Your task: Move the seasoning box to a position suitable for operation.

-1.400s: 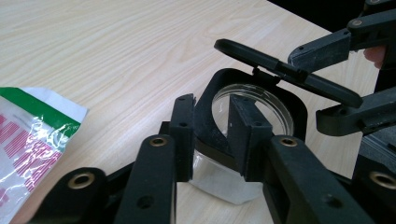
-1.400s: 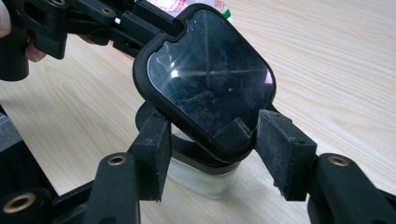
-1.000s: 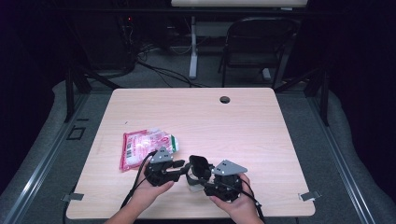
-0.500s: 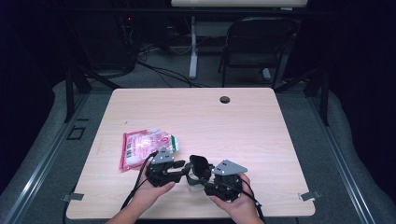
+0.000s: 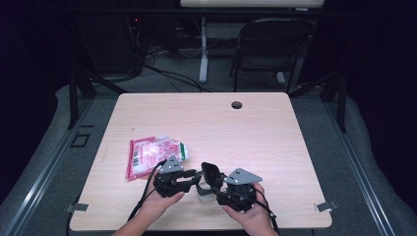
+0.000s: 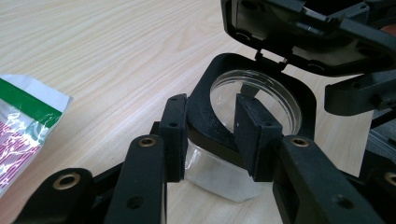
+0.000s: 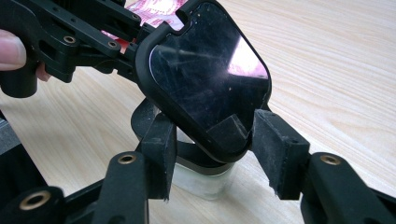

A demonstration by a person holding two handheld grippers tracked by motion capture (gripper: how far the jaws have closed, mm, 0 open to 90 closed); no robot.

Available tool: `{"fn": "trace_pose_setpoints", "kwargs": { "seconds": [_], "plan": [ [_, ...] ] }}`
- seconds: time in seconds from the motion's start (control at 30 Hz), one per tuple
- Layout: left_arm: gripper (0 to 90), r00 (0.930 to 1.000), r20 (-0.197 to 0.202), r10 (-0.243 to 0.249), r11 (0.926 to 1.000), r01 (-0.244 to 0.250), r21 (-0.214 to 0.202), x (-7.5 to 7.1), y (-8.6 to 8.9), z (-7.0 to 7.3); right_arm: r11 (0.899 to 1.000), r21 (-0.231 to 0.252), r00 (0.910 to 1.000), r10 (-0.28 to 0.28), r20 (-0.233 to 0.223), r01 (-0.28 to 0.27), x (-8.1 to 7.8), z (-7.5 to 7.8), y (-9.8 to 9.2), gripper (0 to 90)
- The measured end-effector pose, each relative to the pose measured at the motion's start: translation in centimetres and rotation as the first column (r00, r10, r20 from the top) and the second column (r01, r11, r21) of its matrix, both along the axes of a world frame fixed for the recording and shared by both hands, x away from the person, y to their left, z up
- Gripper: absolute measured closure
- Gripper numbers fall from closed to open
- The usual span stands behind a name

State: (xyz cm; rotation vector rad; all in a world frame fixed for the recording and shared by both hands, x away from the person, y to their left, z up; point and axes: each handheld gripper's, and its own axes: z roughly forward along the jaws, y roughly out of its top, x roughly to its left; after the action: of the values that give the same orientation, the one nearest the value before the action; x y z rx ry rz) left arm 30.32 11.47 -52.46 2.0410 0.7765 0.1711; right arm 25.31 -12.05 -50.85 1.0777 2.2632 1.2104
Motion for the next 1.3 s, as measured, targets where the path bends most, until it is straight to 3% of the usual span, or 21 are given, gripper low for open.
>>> {"fn": "trace_pose_setpoints", "kwargs": {
  "seconds": [0.7,1.07,1.3],
  "plan": [
    [65.6,1.0,-0.004,-0.006,1.0,0.006,-0.004,0.1,0.1,0.0,0.999,0.04,0.9994,-0.029,0.019,0.028,-0.3,0.4,-1.4,69.3],
    [65.8,1.0,-0.001,-0.006,1.0,0.006,-0.003,0.1,0.1,-0.1,0.994,0.092,0.9982,-0.058,-0.016,0.059,-0.2,0.4,-3.1,76.4],
    [65.8,1.0,-0.001,-0.004,1.0,0.004,-0.003,0.1,0.1,0.0,0.994,0.092,0.9978,-0.061,-0.025,0.064,-0.2,0.4,-3.1,77.2]
  ]
}}
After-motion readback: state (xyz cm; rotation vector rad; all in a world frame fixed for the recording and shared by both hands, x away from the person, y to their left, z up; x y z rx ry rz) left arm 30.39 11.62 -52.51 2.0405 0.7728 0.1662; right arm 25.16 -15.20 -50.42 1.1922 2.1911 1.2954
